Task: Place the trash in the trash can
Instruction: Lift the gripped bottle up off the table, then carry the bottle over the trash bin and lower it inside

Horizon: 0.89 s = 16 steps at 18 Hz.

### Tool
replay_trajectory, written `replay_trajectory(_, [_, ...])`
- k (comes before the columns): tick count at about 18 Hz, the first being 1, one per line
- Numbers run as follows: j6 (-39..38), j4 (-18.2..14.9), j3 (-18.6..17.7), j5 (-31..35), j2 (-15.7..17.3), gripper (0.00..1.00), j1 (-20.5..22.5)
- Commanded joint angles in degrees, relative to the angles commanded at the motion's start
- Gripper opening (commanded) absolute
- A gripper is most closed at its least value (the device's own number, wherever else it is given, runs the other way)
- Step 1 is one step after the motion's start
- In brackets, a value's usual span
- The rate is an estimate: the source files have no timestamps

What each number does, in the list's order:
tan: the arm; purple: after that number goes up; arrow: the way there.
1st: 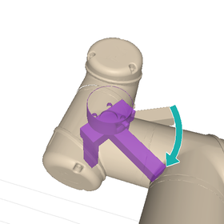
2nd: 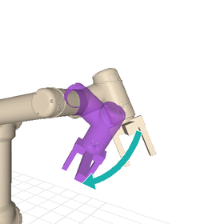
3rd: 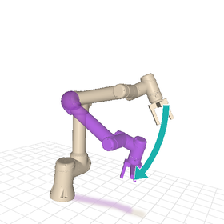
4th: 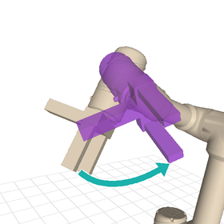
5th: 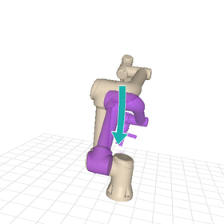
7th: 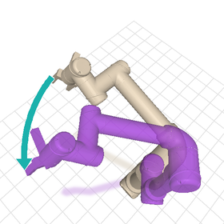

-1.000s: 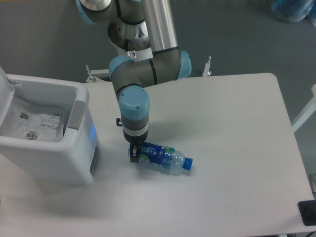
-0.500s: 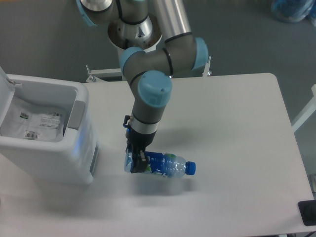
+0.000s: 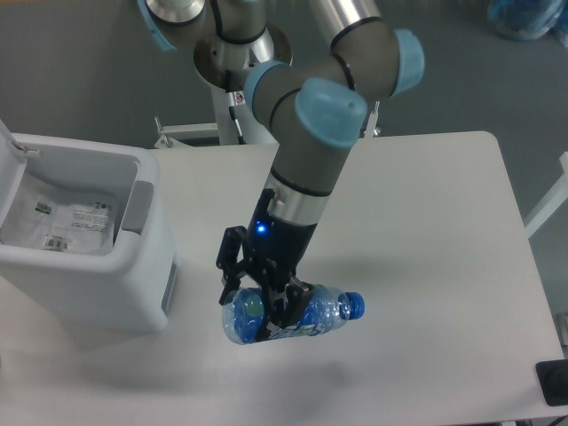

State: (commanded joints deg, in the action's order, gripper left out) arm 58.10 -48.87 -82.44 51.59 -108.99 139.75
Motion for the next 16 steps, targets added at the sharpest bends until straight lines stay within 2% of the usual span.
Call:
replay_trajectory(2, [-2.5, 0.0, 1.1, -0.1, 0.2, 0.74, -0.2])
replay_trajectory(4, [-6.3, 0.0, 3.5, -0.6, 0.4, 0.82, -0.6])
replay_trajectory(7, [-12.4, 0.0, 6.1, -8.3, 0.6, 0.83, -0.7])
replay_trajectory(12, [-16.3, 0.0, 4.7, -22.0, 5.0, 0.83, -0.7])
replay_trajectory(16, [-16.4, 0.0, 1.7, -30.4, 8.4, 0.82, -0.8])
